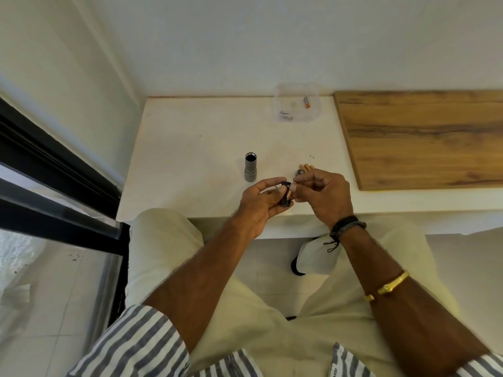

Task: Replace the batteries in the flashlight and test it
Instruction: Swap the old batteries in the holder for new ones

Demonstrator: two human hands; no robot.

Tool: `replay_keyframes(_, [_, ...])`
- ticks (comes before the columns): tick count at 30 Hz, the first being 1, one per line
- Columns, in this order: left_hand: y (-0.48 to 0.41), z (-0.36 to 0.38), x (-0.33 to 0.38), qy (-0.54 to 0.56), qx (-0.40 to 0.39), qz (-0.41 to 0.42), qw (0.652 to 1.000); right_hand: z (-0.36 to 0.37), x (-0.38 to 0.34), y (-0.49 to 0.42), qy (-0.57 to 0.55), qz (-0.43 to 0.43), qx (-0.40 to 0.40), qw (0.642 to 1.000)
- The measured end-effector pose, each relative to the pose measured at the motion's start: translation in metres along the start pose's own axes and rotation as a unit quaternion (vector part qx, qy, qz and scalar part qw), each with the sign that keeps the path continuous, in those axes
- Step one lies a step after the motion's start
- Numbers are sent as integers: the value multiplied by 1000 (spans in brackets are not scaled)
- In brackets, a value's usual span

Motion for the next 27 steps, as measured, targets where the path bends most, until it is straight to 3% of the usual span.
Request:
replay_keyframes(16, [-3,-5,-3,22,42,17,999,17,-12,17,91,-109,19,990])
replay_keyframes(27, [-2,1,-4,14,14,-3,1000,10,-3,8,79,-41,20,996])
Point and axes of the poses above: each hand's wrist, its own y-axis away from the middle knuckle, its own z-axis out of the palm, x = y × z, the point moved 5 cm from there along -y, towards the middle knuckle, and after that the axes turned 10 degrees about x, right-handed, at the moved point
